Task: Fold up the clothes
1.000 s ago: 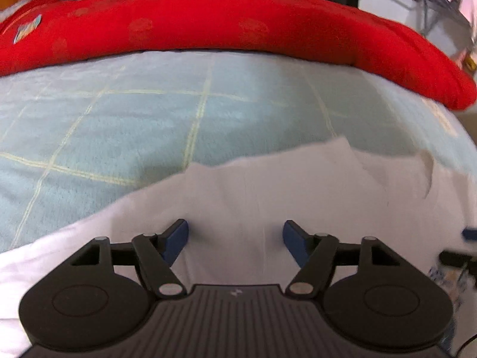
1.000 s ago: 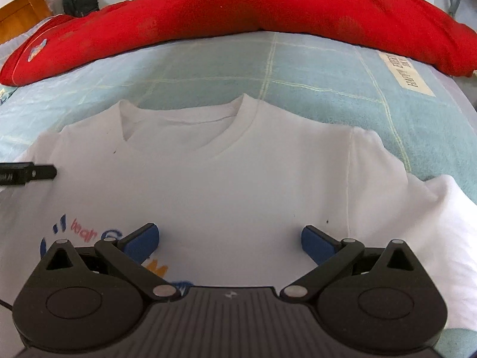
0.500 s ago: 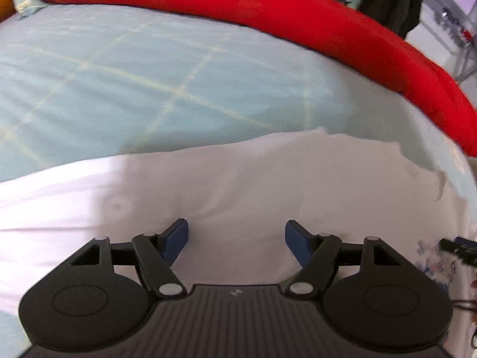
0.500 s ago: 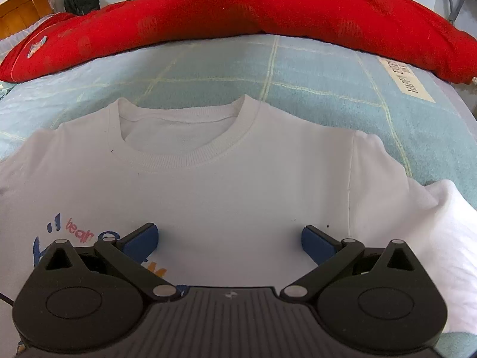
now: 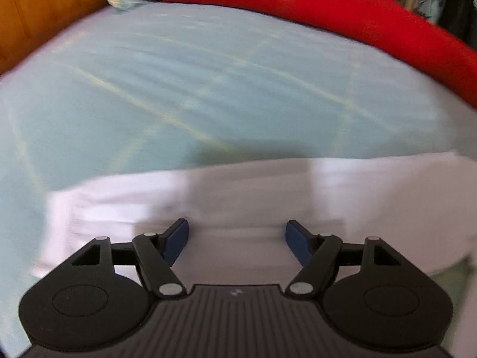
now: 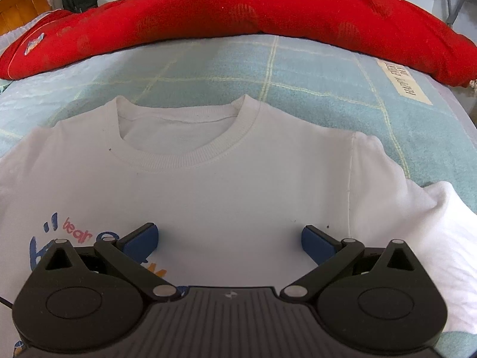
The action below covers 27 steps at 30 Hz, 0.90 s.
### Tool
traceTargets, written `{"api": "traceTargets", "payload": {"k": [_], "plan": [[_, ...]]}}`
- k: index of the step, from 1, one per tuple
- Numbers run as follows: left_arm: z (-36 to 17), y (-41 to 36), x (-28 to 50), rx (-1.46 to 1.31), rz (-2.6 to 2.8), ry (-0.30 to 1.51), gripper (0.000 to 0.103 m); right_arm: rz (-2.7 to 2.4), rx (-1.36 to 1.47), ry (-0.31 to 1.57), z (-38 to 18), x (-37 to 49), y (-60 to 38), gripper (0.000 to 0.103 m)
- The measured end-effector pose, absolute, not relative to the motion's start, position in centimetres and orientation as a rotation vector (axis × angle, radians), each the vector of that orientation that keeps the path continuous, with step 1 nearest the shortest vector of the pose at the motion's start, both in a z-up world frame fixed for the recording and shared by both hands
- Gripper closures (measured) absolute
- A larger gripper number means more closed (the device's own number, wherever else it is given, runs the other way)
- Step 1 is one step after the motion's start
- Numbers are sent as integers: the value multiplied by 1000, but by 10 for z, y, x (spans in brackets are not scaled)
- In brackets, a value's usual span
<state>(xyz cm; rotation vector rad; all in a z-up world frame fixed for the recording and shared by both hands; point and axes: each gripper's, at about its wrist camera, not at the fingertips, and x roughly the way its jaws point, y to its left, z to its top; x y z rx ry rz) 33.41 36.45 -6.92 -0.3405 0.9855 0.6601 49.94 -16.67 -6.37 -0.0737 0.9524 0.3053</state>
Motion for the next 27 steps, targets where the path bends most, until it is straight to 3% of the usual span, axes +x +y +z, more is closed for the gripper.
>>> {"api": "traceTargets", "payload": {"k": [2,7,11,15,17,19,23,27], "plan": [[-62,384,320,-399,732,988,34,308,-76,958,-63,501,-167,0],[-41,403,299,-508,741,891,32,304,-83,962,-63,501,-166,0],[-60,405,311,-465,736,933,32,290,-88,955,-64,500,-163,0],[-76,409,329,-304,748,930,12,283,-92,958,-64,500,-160,0],[-71,415,330,-328,748,926,15,283,-94,962,-64,501,-160,0],[-59,411,326,-334,754,934,25,284,-93,966,-64,501,-160,0],[-37,382,305,-332,662,852,24,277,-92,960,-64,500,-160,0],[-60,356,298,-254,574,968,22,270,-89,956,-65,499,-160,0]]}}
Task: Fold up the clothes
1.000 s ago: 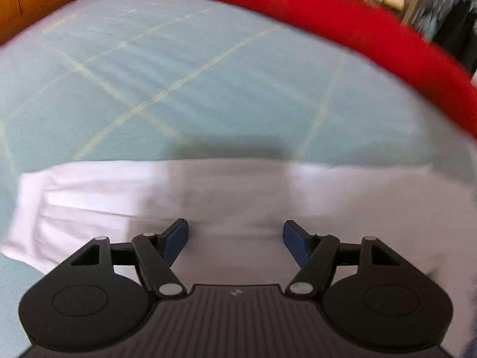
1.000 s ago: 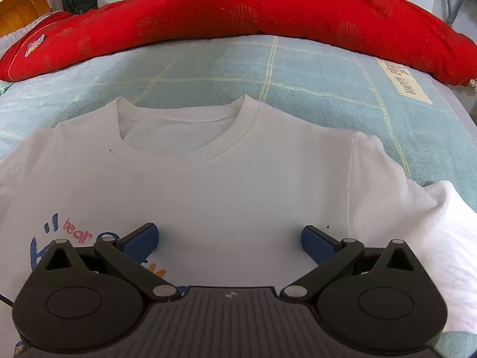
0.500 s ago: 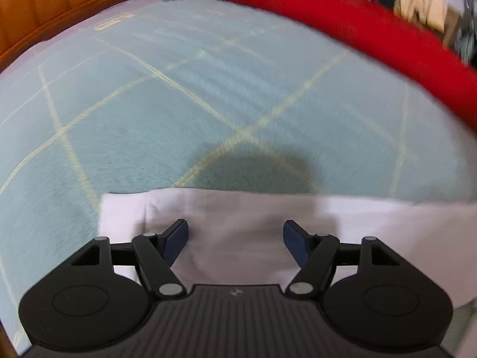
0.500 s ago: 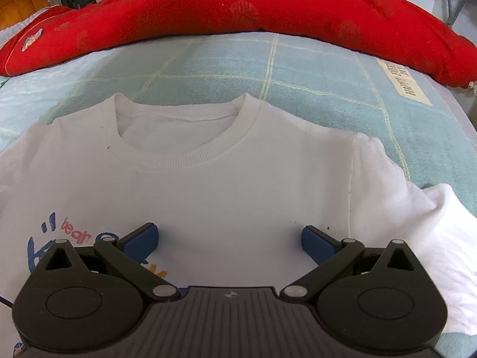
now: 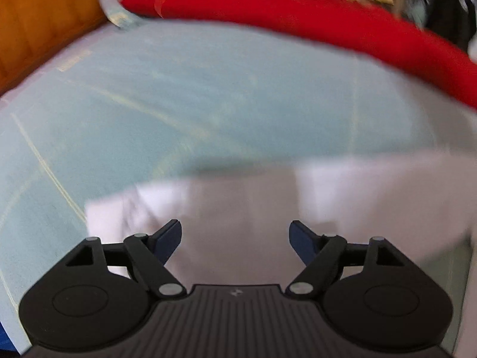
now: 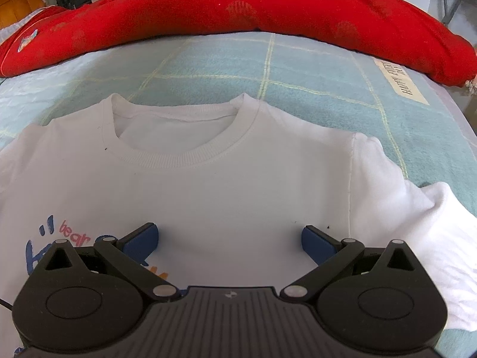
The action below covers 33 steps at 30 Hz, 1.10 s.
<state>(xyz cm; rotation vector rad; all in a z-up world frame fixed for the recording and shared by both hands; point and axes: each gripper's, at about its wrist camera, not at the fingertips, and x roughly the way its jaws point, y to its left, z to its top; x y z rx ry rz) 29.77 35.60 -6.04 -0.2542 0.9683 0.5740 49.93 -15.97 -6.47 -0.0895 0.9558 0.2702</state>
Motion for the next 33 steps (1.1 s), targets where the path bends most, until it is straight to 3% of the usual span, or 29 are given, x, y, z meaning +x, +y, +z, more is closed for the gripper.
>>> {"api": "traceTargets", "payload": {"k": [4,6,9,17,23,33], "plan": [[-69,357,274,-210,605,1001,19,286,-90,962,-64,500,-162,0],[-53,348,282,-181,597,991,28,295,-91,962,-64,501,-163,0],[-29,335,295,-137,581,976,26,291,-92,955,-65,500,-162,0],[-24,241,391,-164,158,852,24,266,-86,933,-65,495,-160,0],[-65,227,395,-73,124,1006,22,272,-85,929,-65,495,-161,0],[-50,261,369,21,230,1078,16,508,-125,861,-21,474,-113,0]]}}
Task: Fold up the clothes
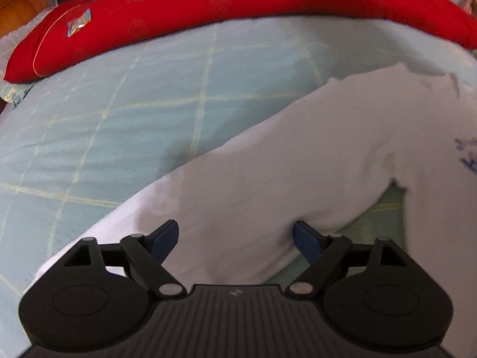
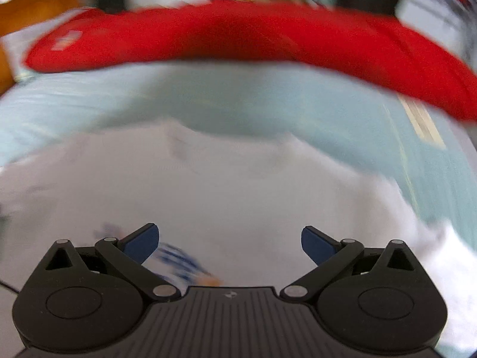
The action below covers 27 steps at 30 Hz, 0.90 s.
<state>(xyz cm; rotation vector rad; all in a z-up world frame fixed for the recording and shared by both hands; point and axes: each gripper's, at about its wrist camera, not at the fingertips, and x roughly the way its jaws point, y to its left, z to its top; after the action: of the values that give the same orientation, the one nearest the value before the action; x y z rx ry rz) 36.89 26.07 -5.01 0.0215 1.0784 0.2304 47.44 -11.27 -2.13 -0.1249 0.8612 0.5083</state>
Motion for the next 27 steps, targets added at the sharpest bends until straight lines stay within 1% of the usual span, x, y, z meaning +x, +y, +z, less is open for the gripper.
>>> {"api": "traceTargets", "payload": {"k": [1,2,3,4,6,8,14,19,24,27], "plan": [[-57,267,372,-19,238,1100,14,569,-131,837,-15,469,-99,0],[-65,273,376,-60,246,1121,9,630,-136,813,-10,464,-85,0],[-72,279,379,-100,254,1141,2,694,-138,795,-6,460,-70,0],[-73,284,378,-135,257,1134,1,762,-139,792,-7,455,-52,0],[-76,293,377,-201,263,1119,0,894,-150,802,-12,447,-17,0],[-79,293,377,-192,248,1108,0,972,-153,813,-21,438,11,0],[-74,296,370,-194,228,1092,0,1020,-100,951,-51,417,61,0],[-63,288,375,-160,220,1070,2,1101,-110,940,-33,400,46,0],[-32,258,404,-135,48,976,1,899,-191,842,-16,411,-1,0],[-29,235,440,-179,-80,944,1,756,-253,813,-15,415,-29,0]]}}
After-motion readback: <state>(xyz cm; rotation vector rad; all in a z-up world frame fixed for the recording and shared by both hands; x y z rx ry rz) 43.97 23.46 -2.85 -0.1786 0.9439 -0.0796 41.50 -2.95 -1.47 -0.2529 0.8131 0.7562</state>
